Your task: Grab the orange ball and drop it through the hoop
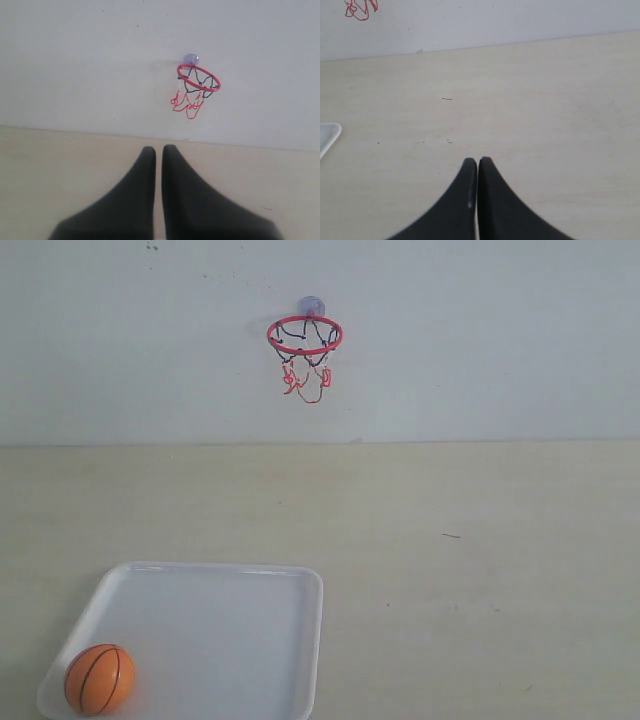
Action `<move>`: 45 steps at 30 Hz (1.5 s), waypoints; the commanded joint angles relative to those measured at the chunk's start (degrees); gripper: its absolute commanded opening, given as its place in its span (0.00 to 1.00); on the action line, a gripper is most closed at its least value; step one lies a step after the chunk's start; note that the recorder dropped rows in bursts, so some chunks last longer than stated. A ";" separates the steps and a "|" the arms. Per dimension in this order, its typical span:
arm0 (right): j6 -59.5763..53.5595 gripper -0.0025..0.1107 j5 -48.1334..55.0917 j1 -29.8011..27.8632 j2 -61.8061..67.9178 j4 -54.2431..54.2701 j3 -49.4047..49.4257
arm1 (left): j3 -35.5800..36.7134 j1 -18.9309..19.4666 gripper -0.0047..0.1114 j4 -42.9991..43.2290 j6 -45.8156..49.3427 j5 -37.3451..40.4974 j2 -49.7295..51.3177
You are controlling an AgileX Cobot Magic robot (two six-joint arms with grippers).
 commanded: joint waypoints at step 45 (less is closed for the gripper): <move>-0.11 0.02 -0.37 0.02 -0.31 -0.16 -0.01 | -28.23 -1.39 0.08 -65.61 74.89 78.25 7.34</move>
